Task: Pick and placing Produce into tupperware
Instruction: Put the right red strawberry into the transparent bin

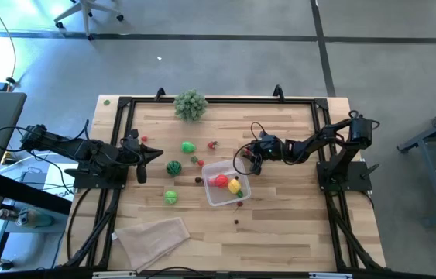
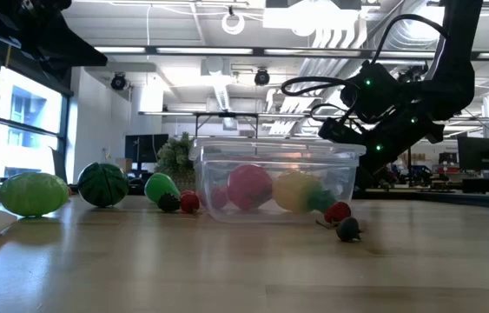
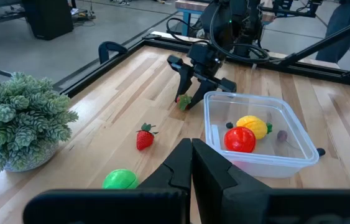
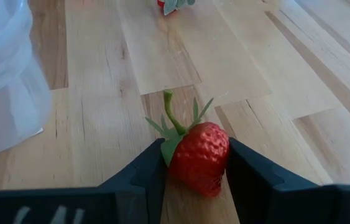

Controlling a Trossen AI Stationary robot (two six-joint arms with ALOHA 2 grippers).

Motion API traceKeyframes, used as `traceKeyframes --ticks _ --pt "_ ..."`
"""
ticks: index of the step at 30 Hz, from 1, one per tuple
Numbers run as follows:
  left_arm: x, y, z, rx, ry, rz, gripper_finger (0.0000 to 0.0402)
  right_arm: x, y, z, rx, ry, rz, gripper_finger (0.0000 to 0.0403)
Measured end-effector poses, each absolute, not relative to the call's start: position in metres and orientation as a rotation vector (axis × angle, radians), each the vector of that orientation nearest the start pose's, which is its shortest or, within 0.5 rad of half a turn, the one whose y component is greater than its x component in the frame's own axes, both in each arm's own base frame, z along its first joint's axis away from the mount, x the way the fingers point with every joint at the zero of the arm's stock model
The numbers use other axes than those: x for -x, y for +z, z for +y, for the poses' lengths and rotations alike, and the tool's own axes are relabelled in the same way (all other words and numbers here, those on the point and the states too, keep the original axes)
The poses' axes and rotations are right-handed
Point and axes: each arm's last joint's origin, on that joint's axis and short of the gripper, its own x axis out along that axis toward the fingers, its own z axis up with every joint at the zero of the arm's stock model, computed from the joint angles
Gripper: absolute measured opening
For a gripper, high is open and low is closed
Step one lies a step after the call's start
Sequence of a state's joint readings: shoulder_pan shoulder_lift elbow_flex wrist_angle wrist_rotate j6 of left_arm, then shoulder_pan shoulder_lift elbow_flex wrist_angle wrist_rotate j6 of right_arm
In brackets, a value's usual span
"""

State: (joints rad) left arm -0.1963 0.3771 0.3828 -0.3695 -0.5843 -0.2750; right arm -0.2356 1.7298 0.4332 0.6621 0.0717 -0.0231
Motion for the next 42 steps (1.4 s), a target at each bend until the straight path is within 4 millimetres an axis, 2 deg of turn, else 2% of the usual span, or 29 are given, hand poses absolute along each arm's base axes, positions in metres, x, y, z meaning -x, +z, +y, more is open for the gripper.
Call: traceKeyframes --ticks 7,13,21,27,31,36,39,42 --pt "-0.106 0.229 -0.005 0.130 0.426 0.283 0.0001 -0.256 0.090 -0.065 -0.015 -0.328 0.630 0.0123" --pt "-0.106 0.229 -0.005 0.130 0.426 0.283 0.0001 -0.254 0.108 -0.065 0.004 -0.348 0.581 0.0122" --pt "-0.106 0.229 -0.005 0.129 0.426 0.283 0.0001 -0.244 0.149 -0.062 0.028 -0.379 0.472 0.0122" --pt "-0.106 0.229 -0.005 0.130 0.426 0.283 0.0001 -0.240 0.185 -0.045 0.017 -0.256 0.313 0.0122" --pt "-0.106 0.229 -0.005 0.130 0.427 0.283 0.0001 -0.251 0.201 -0.029 0.021 -0.174 0.313 0.0122" --pt "-0.106 0.230 -0.005 0.130 0.426 0.282 0.0001 -0.278 0.211 -0.010 0.050 -0.150 0.430 0.0122" --pt "-0.106 0.229 -0.005 0.130 0.426 0.282 0.0001 -0.299 0.210 0.000 0.054 -0.125 0.506 0.0122" --pt "-0.106 0.229 -0.005 0.130 0.426 0.283 0.0001 -0.319 0.198 0.007 0.038 -0.117 0.629 0.0122"
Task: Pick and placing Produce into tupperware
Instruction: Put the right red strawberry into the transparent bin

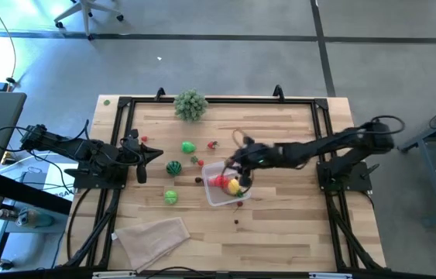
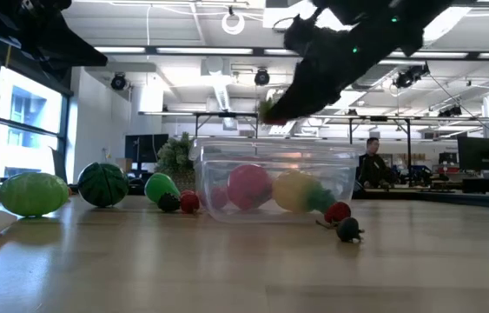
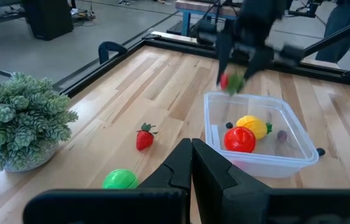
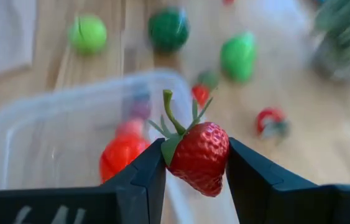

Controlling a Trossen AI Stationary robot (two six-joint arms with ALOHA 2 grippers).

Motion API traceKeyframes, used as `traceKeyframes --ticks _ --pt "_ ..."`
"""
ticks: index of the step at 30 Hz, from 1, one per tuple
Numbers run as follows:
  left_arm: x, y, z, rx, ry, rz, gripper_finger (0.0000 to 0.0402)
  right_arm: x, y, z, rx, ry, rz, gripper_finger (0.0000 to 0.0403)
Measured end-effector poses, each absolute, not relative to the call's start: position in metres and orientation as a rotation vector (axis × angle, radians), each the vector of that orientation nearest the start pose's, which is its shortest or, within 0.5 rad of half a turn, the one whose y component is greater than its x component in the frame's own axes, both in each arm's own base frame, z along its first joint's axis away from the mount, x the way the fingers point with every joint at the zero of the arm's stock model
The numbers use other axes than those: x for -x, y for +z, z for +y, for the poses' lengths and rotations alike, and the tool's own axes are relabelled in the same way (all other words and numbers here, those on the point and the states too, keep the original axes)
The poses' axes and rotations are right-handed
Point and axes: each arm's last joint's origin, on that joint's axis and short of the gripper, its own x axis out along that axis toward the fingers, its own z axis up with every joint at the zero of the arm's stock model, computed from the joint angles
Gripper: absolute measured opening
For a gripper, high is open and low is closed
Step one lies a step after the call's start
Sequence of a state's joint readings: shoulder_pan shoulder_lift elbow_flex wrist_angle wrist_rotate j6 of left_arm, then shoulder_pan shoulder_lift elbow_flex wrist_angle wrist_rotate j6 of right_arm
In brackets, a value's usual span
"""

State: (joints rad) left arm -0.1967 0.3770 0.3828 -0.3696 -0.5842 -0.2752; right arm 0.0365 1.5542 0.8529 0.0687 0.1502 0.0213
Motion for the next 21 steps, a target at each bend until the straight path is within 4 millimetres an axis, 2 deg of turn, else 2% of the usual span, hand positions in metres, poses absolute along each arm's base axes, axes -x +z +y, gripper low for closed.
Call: traceKeyframes --ticks 4,9,13,21 --pt "-0.106 0.229 -0.005 0.130 0.426 0.283 0.0001 -0.340 0.181 0.012 0.020 -0.136 0.777 0.0122" --pt "-0.106 0.229 -0.005 0.130 0.426 0.282 0.0001 -0.352 0.167 0.018 0.024 -0.178 0.877 0.0122" --pt "-0.106 0.229 -0.005 0.130 0.426 0.283 0.0001 -0.351 0.158 0.024 0.000 -0.190 0.940 0.0122" --pt "-0.106 0.229 -0.005 0.130 0.427 0.282 0.0001 -0.348 0.156 0.031 -0.001 -0.207 0.962 0.0122"
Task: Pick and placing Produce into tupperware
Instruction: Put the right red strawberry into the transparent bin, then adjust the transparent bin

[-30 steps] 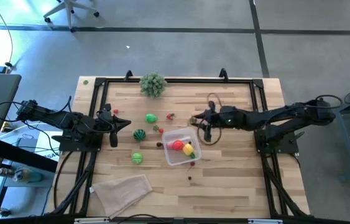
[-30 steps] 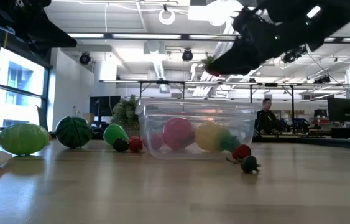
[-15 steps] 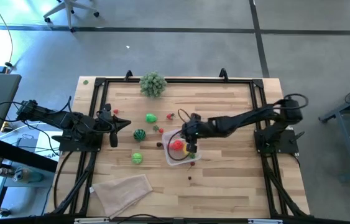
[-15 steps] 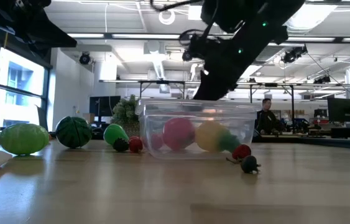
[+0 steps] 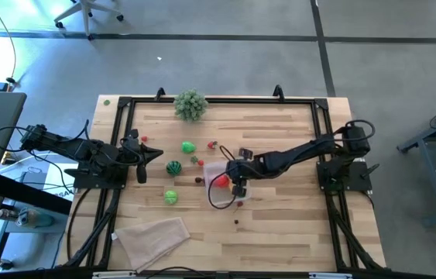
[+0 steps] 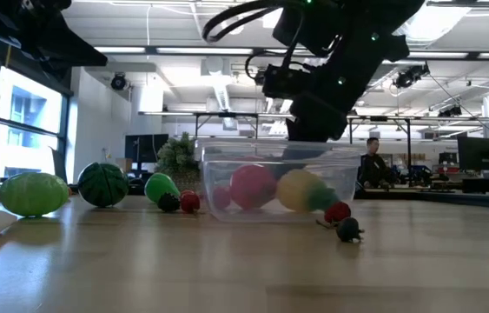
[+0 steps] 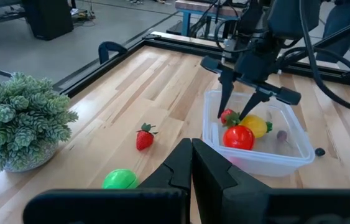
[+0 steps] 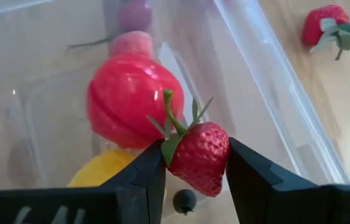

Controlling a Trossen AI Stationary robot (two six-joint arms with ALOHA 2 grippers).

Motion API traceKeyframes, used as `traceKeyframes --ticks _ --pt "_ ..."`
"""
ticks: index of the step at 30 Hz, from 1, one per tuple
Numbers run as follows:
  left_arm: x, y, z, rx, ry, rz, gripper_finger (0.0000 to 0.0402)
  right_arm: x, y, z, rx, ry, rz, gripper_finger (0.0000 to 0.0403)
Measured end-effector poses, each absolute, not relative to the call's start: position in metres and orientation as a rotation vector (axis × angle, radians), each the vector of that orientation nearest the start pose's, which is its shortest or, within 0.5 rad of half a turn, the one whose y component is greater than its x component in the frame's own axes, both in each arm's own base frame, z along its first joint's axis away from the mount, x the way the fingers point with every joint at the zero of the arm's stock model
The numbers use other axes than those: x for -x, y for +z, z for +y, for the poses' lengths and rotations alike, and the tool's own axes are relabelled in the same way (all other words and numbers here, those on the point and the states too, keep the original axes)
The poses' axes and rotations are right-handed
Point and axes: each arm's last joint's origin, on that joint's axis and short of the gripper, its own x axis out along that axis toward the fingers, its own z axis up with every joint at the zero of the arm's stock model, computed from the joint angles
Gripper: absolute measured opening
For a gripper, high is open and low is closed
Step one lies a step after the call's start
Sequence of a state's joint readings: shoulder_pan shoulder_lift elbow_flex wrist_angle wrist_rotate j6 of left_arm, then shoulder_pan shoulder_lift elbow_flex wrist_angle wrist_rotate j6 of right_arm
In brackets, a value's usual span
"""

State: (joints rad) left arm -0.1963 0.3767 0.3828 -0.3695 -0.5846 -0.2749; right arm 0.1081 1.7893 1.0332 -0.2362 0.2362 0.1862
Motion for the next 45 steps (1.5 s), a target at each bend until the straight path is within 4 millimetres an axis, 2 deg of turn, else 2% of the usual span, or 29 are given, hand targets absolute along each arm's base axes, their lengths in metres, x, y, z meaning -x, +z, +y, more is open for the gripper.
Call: traceKeyframes --ticks 4,13,18,38,45 --pt "-0.106 0.229 -0.005 0.130 0.426 0.282 0.0001 -0.347 0.156 0.031 -0.017 -0.217 0.971 0.0126" --pt "-0.106 0.229 -0.005 0.130 0.426 0.283 0.0001 -0.347 0.156 0.031 -0.017 -0.218 0.967 0.0180" --pt "-0.106 0.229 -0.005 0.130 0.426 0.282 0.0001 -0.348 0.157 0.031 -0.014 -0.221 0.957 0.0195" --pt "-0.106 0.229 -0.005 0.130 0.427 0.282 0.0001 -0.344 0.157 0.024 0.027 -0.416 0.946 0.0197" --pt "-0.106 0.229 -0.005 0.130 0.426 0.282 0.0001 -0.337 0.163 0.015 0.024 -0.491 0.968 0.0197"
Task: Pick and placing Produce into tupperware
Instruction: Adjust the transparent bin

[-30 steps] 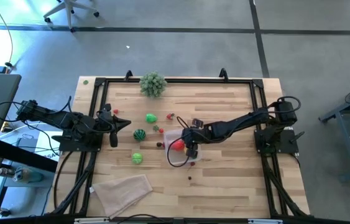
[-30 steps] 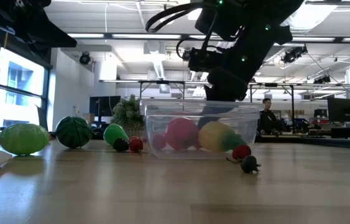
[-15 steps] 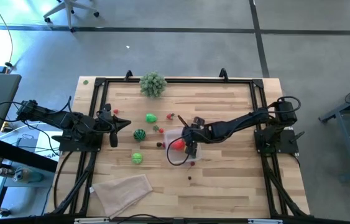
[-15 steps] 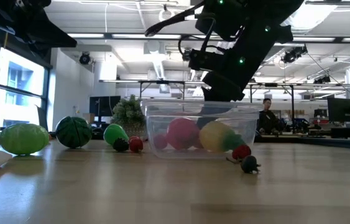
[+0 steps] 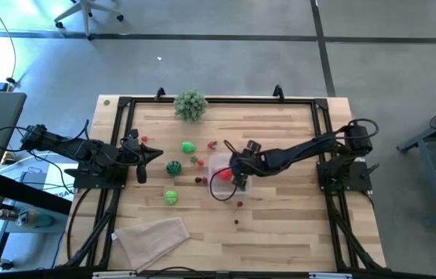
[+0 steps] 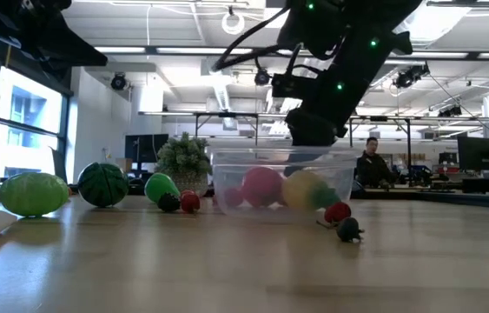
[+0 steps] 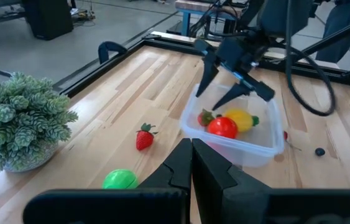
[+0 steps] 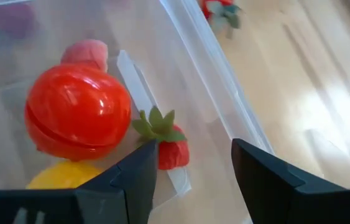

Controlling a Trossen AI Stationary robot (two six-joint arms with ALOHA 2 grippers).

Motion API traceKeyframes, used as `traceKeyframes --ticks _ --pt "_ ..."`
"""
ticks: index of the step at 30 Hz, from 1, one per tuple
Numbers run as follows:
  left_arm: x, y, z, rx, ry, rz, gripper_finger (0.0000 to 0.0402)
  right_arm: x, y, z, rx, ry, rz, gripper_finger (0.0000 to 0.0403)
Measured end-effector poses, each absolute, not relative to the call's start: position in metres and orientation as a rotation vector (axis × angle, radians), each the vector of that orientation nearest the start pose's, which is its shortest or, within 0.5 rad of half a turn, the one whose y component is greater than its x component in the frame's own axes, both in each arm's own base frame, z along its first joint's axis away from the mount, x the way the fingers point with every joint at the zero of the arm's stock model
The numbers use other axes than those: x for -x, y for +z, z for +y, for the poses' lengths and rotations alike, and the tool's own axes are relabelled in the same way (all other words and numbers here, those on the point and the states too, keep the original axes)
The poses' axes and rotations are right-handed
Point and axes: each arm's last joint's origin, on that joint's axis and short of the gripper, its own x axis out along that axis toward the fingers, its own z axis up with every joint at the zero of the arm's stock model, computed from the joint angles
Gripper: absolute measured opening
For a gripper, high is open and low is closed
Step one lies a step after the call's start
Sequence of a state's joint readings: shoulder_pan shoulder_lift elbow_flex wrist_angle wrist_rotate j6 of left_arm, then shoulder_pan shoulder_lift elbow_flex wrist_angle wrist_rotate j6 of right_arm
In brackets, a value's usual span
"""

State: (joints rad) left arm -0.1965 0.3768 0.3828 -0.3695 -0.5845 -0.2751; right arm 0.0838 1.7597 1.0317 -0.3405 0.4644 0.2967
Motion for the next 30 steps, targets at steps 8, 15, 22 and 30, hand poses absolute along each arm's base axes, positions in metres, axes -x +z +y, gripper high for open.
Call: traceKeyframes --ticks 8,15,22,30 --pt "-0.106 0.229 -0.005 0.130 0.427 0.282 0.0001 -0.334 0.165 0.001 0.021 -0.532 0.991 0.0197" --pt "-0.106 0.229 -0.005 0.130 0.426 0.282 0.0001 -0.329 0.163 -0.009 0.025 -0.567 1.044 0.0197" --pt "-0.106 0.229 -0.005 0.130 0.426 0.282 0.0001 -0.326 0.162 -0.014 0.019 -0.597 1.067 0.0197" --pt "-0.106 0.229 -0.005 0.130 0.426 0.283 0.0001 -0.324 0.173 -0.004 0.050 -0.601 1.021 0.0197"
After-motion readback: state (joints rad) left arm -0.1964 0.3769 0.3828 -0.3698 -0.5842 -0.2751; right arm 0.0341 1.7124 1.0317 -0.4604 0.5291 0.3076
